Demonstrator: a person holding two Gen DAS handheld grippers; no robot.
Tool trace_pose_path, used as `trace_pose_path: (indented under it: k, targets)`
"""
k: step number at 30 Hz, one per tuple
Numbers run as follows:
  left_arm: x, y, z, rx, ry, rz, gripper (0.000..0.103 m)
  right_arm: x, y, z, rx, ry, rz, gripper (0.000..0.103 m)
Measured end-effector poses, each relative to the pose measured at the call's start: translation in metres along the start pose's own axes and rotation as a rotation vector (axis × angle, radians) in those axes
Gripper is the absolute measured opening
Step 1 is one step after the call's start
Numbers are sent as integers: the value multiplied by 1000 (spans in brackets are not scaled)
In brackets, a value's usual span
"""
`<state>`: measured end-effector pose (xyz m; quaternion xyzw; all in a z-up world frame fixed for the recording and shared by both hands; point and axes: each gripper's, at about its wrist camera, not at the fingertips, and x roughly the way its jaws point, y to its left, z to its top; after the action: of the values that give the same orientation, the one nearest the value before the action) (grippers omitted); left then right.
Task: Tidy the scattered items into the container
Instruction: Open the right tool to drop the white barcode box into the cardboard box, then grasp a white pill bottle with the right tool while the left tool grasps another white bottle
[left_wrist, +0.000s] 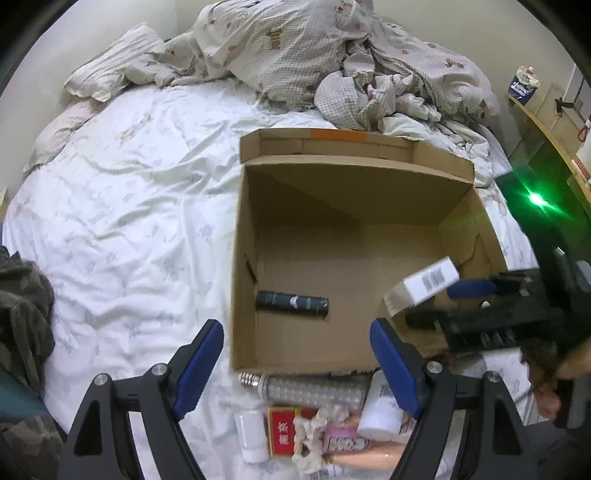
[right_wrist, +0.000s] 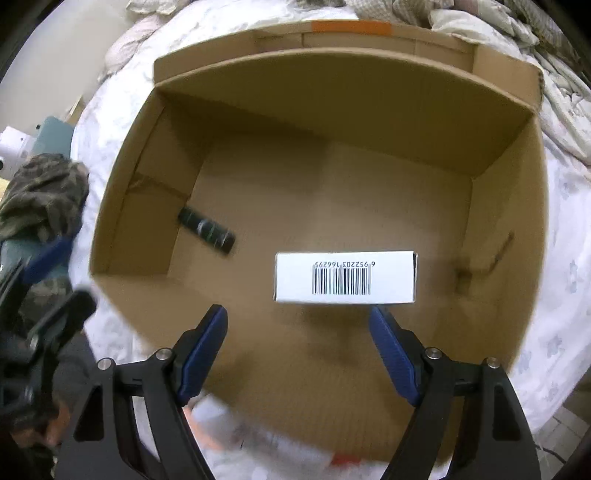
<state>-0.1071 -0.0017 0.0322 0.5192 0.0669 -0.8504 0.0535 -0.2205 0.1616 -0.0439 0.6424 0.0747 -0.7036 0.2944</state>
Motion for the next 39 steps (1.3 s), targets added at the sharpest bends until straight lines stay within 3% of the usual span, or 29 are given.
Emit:
trace_pose_path:
  k: [4, 7, 15, 21, 27, 32, 39]
  targets:
    - [-6, 7, -8, -13, 1, 14, 82, -19, -15, 6, 71, -117, 19, 82]
    - [-9, 14, -17, -15, 6, 30, 82, -32, -19, 7, 105, -154, 45, 82]
    - [-16, 21, -40, -38, 20, 30, 82, -41, -16, -1, 109, -182, 56, 82]
    - [-20, 15, -57, -30, 34, -26, 82, -67, -3, -28, 96, -219, 86, 82]
    - [-16, 13, -77, -75, 65, -71, 82, -88, 7, -78, 10, -200, 85, 82]
    - [-17, 8, -90, -61, 68, -73, 82, -62, -15, -109, 51, -138, 41, 82]
    - [-22, 3, -99, -69, 86, -59, 82, -21, -38, -113, 175, -90, 173, 82]
